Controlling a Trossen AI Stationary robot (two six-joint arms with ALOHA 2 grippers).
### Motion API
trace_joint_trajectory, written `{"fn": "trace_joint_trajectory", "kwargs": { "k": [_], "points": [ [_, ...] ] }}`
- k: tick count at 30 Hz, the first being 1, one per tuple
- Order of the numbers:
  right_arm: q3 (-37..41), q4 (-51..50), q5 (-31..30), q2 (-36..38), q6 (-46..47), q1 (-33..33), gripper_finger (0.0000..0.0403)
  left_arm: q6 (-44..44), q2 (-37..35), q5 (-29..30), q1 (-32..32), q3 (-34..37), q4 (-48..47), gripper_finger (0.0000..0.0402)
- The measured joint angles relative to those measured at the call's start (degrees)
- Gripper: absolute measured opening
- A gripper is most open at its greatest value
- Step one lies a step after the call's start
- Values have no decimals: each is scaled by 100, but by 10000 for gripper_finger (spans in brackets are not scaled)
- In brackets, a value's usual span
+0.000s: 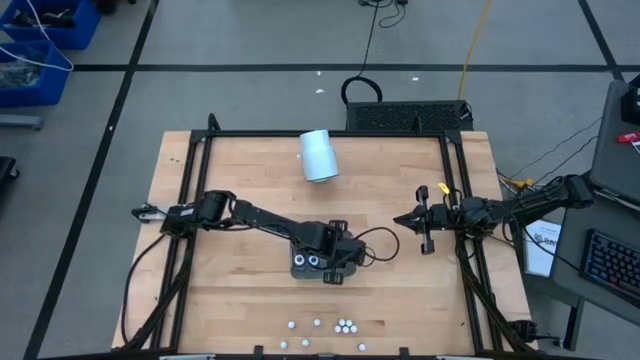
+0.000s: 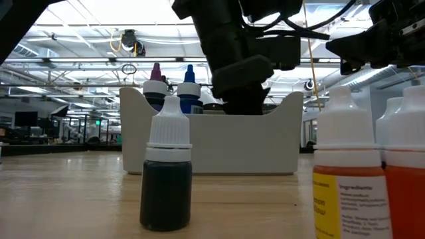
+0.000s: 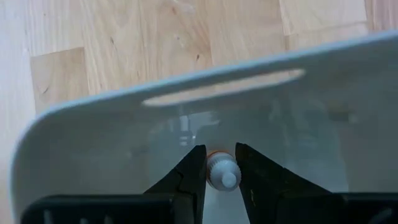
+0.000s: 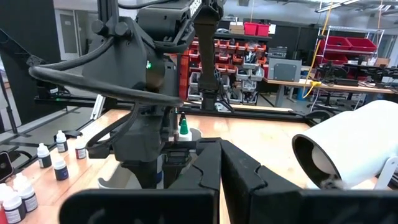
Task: Pick & Place food coloring
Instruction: Put the small yellow food coloring into the gray bin, then put the small red food coloring into the gray bin
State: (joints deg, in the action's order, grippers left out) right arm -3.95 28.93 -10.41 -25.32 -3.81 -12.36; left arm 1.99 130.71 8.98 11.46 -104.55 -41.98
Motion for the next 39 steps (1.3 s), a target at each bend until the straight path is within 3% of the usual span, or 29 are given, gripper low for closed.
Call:
{"fn": "trace_joint_trajectory", "kwargs": {
  "k": [14,25,33,39],
  "points": [
    [0,0,1,0,-33,-2,0,50,-9,-84,-9,0,145,92],
    [0,0,2,0,-33,-2,0,130,-87,-311,-4,15,80,208],
    [0,-2,2,0,-33,-2,0,235,-888,-305,71,15,-3,229],
    [0,-2,2,0,-33,0,0,518,-1955,-415,180,9,-1070,230]
  ]
}}
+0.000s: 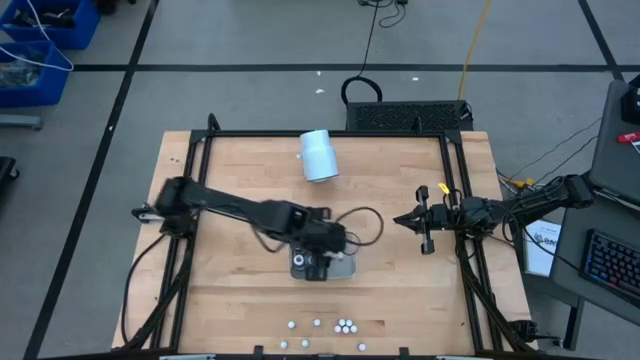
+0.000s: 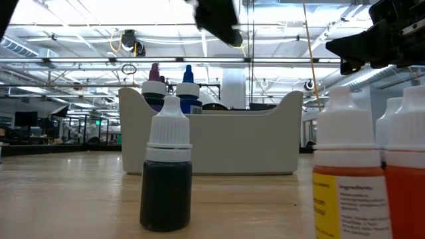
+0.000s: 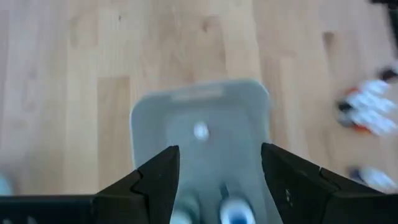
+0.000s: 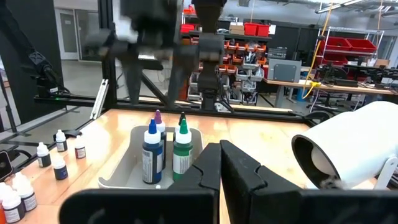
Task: Pick & Place food coloring
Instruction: Put the small red food coloring into the gray bin
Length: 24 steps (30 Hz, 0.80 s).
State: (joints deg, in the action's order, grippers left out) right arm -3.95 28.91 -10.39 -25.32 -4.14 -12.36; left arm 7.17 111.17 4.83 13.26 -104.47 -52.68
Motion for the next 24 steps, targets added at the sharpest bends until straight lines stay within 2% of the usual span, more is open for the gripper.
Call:
{"fn": "trace_joint_trajectory", "kwargs": {
  "k": [4,8,16,19,24],
  "points": [
    [0,-2,0,0,0,-2,0,415,-576,189,191,0,-960,230],
    [0,-1,0,0,3,0,0,781,-988,912,578,0,-1724,230],
    [0,-2,0,0,42,0,0,754,-1991,2833,1775,251,-1406,230],
    [-1,-2,0,0,44,0,0,928,-2644,3627,2173,889,-1012,230],
    [0,-2,0,0,44,-2,0,1503,-4072,4069,2488,2891,-110,230]
  ]
}}
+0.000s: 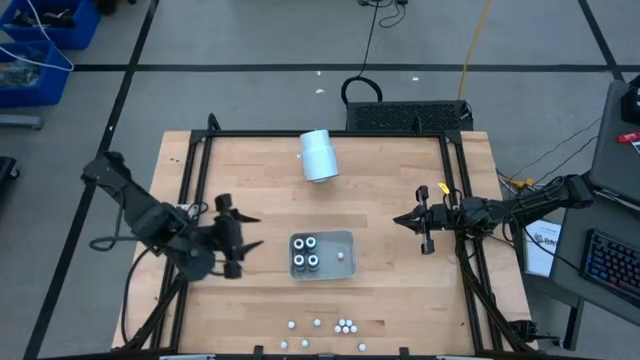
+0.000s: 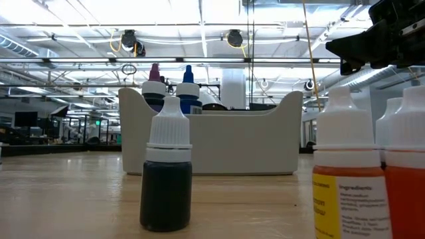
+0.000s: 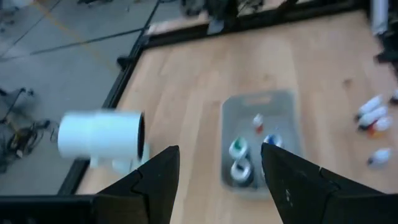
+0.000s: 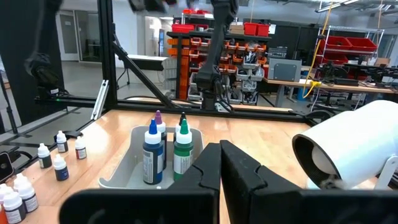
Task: Pick & Place food coloring
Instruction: Put the small red food coloring into the gray bin
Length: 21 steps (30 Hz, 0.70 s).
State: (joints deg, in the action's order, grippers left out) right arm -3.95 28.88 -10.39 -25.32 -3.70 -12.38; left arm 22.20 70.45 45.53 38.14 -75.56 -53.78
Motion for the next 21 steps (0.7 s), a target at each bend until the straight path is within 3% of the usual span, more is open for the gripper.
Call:
{"fn": "trace_joint_trajectory", "kwargs": {
  "k": [6,11,15,21],
  "points": [
    [-1,1,0,0,0,1,0,593,-1431,67,-133,2925,1418,230],
    [-2,2,0,0,0,1,0,-332,-2228,-232,-297,4584,3454,217],
    [-2,2,-2,0,2,2,0,-1179,-2802,-351,-272,5051,4467,155],
    [0,2,-2,0,2,2,0,-1777,-3665,-740,-122,5060,4540,18]
  ]
}}
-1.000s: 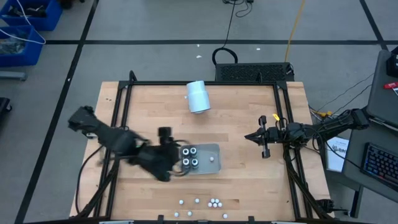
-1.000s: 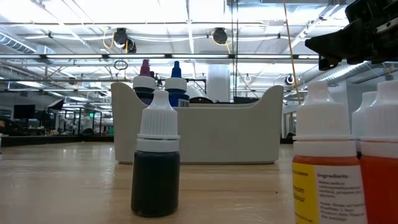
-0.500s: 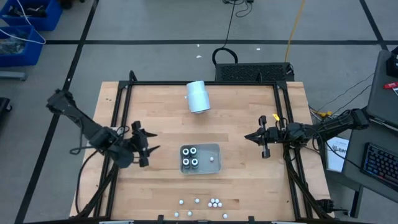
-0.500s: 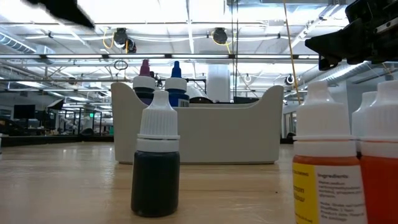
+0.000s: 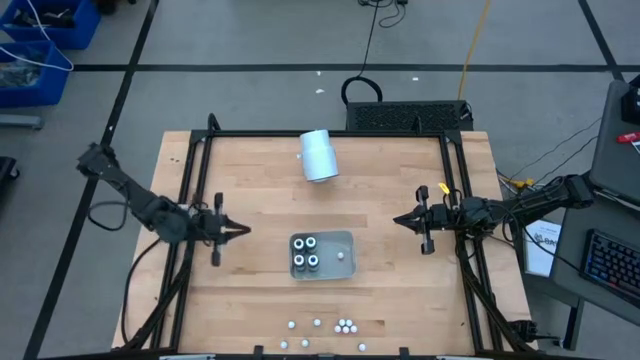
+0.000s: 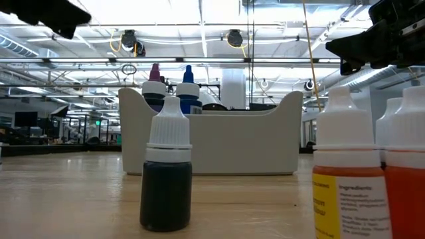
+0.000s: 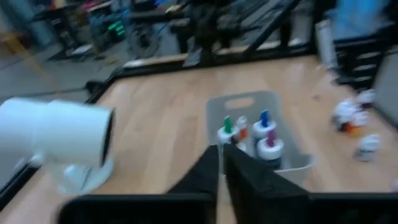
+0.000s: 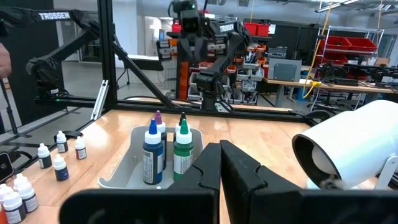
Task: Pick & Place food coloring
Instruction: Put the small red food coloring into the gray bin
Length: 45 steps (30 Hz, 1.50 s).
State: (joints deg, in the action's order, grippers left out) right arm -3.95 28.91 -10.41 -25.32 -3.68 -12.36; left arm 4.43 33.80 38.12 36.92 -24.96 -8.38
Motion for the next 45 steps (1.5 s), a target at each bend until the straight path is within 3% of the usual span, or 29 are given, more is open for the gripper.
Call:
{"fn": "trace_joint_trajectory", "kwargs": {
  "k": [11,21,27,37,45],
  "points": [
    [0,-2,0,-127,283,-2,0,-856,-467,-338,296,684,1059,4],
    [0,267,0,-194,302,-1,0,-1085,-1247,-603,66,1744,2120,3],
    [0,313,0,-203,295,-1,0,-1046,-1684,-1492,-230,2110,2211,3],
    [0,649,0,-486,283,-2,0,-1242,-1700,-2771,-778,2379,2331,4],
    [0,649,-1,-805,282,0,0,-1561,-1696,-2856,-808,2438,2286,7]
  ]
}}
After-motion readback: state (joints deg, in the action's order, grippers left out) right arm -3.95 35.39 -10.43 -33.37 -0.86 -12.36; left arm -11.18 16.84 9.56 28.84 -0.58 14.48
